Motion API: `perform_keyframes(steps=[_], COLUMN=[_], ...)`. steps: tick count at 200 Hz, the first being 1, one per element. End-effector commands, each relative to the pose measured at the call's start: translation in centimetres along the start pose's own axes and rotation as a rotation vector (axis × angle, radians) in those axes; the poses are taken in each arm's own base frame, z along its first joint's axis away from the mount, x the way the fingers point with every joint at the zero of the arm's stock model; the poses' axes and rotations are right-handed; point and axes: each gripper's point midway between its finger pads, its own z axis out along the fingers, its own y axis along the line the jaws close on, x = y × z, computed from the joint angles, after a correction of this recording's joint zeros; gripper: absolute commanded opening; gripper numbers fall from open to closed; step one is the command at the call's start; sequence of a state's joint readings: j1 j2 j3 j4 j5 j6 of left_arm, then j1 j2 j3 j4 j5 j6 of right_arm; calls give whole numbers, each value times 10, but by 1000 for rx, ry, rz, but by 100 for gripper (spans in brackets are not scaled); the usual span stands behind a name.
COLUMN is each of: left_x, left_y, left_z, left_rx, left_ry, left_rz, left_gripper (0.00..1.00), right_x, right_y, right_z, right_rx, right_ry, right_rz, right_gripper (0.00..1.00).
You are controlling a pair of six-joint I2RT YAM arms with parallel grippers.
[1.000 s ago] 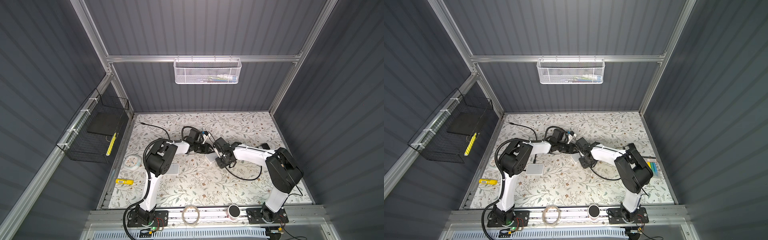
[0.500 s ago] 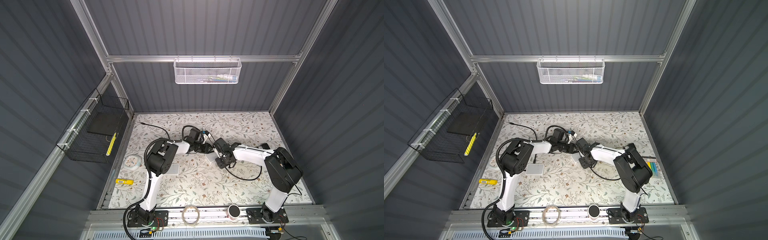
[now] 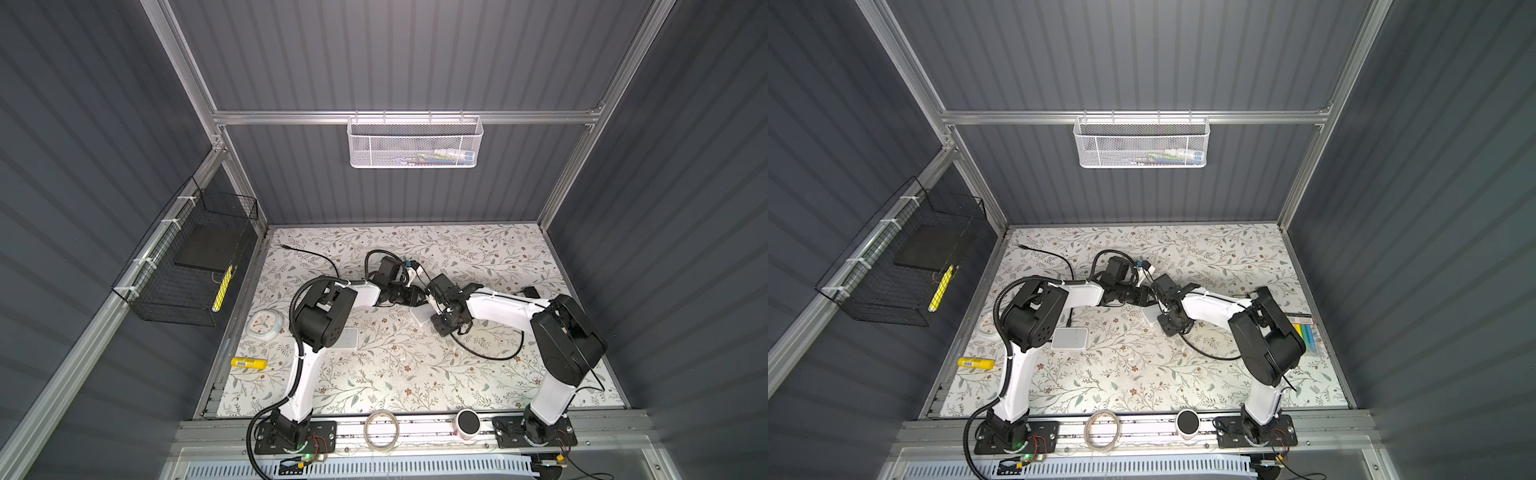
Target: Insert the plug into the switch port
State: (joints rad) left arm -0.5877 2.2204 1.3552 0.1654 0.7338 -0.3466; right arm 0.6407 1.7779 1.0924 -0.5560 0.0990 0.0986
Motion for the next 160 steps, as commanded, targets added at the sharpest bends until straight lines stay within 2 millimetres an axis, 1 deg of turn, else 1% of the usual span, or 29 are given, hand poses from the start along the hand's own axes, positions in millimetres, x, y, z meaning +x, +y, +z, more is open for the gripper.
perform_keyframes(steps=[1, 19, 36, 47, 65, 92, 107, 143, 160], left_x=[71, 75, 76, 76, 76, 75, 75, 77, 79], left_y=[-16, -16, -17, -16, -17, -20, -22, -22, -21], left_z=[27, 29, 30, 30, 30, 28, 27, 27, 28], left_rx=[93, 100, 104, 103, 107, 107, 109, 108, 108], left_ry=[210, 220, 224, 223, 224, 231, 232, 237, 239], left_rz=[-91, -96, -94, -94, -95, -85, -85, -88, -87], left_gripper=[27, 27, 27, 27, 25, 24, 24, 23, 23], right_x=[-81, -90, -95, -97, -93, -96, -100, -101, -106], right_y=[-4, -5, -3, -3, -6, -13, -12, -16, -17], right_z=[-21, -29, -33, -32, -21, -12, -11, -5, -12], right_rx=[-4, -5, -23, -27, -8, -9, -15, -1, -5], right_ry=[-258, -280, -293, -292, -274, -276, -288, -286, -300], right_rz=[25, 23, 25, 29, 26, 62, 72, 90, 93], right_gripper=[0, 0, 0, 0, 0, 0, 0, 0, 0])
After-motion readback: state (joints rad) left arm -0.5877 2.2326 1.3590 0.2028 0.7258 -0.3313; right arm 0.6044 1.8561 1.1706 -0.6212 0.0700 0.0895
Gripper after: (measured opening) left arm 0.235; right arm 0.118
